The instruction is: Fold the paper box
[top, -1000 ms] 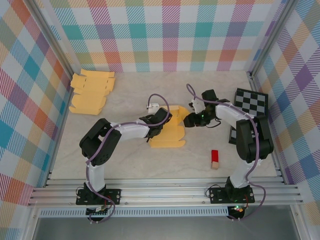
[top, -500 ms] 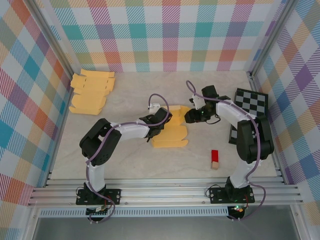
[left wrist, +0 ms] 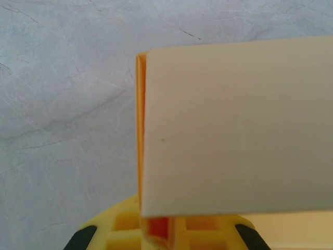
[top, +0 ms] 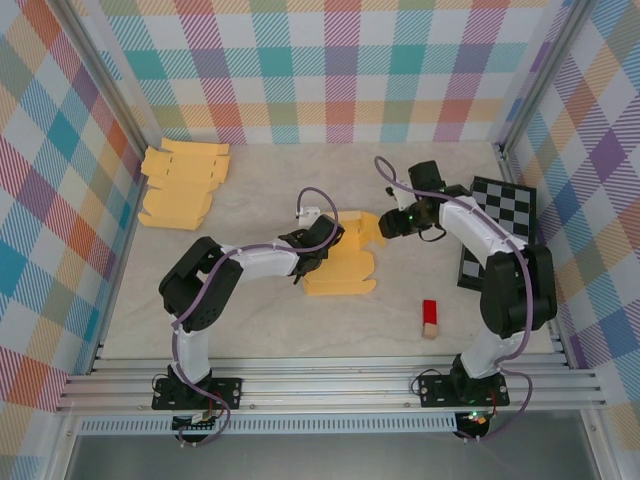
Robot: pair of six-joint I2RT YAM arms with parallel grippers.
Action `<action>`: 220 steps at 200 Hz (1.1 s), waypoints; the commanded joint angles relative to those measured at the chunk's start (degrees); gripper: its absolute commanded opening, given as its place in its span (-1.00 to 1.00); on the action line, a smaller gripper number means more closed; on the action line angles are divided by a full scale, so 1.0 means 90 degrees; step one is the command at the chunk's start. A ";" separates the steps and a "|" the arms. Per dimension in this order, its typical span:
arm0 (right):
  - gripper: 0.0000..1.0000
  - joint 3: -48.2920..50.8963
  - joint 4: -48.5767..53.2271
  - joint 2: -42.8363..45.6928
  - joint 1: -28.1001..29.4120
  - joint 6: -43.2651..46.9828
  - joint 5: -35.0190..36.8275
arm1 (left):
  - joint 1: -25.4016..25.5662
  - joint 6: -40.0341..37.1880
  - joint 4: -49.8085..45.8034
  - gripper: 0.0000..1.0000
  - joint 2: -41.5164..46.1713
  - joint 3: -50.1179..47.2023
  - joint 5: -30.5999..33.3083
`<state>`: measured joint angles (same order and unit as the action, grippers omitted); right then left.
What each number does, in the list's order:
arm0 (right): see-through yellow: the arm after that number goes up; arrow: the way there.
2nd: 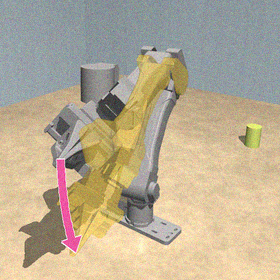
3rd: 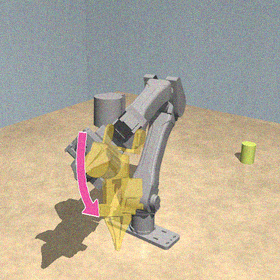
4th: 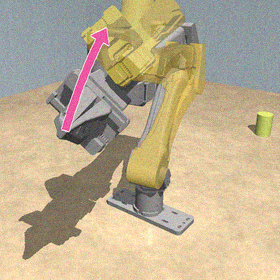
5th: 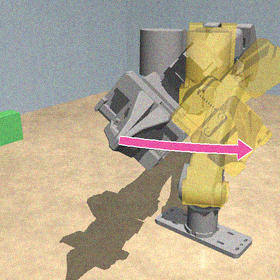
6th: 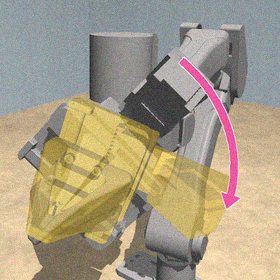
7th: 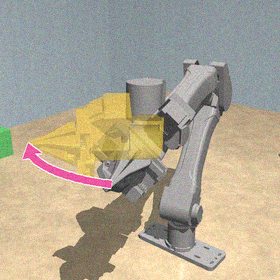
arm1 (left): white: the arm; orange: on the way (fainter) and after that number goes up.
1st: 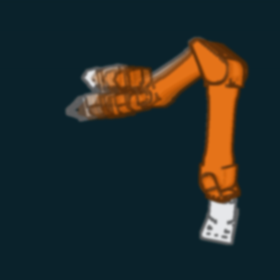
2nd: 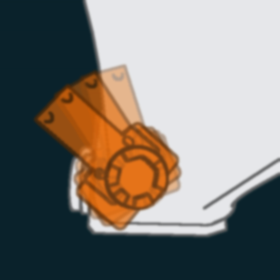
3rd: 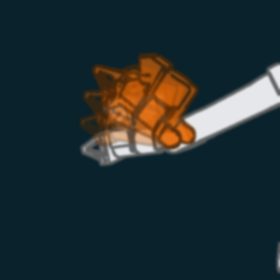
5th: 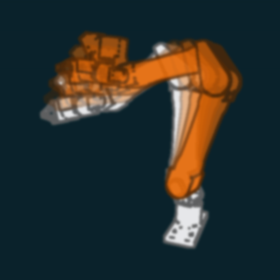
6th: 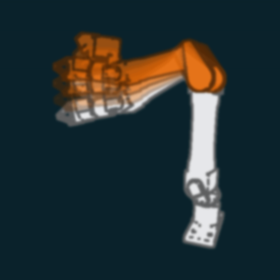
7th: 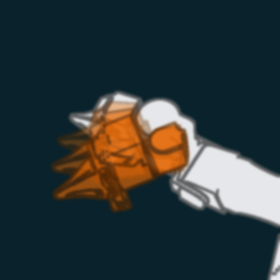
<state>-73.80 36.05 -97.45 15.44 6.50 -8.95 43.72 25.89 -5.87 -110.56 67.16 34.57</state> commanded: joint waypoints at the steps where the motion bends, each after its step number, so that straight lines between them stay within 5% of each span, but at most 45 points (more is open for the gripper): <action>1: 0.03 -0.0244 0.0155 -0.0220 0.0074 -0.0016 -0.0251 | -0.0004 -0.0142 -0.0290 -1.00 -0.0067 -0.0040 0.0013; 41: -0.06 -0.0278 -0.0151 -0.0495 0.0251 -0.0527 -0.0675 | -0.0001 -0.0140 -0.0305 -1.00 -0.0091 -0.0001 -0.0029; 76: -0.53 -0.0390 -0.0315 -0.0693 0.0273 -0.1238 -0.0837 | 0.0009 -0.0106 -0.0306 -1.00 -0.0108 0.0019 -0.0055; 117: -0.84 -0.0452 -0.0360 -0.0716 0.0291 -0.2668 -0.0554 | 0.0034 -0.0010 -0.0402 -1.00 -0.0170 0.0101 0.0025; 220: -0.74 -0.0135 -0.0409 -0.0494 0.0626 -0.6807 -0.0015 | 0.0149 0.0193 -0.0547 -1.00 -0.0301 0.0276 0.0129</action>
<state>-76.27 32.62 -103.57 19.22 -41.58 -11.73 43.97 26.20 -6.42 -111.24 68.55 35.62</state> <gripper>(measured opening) 0.128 0.079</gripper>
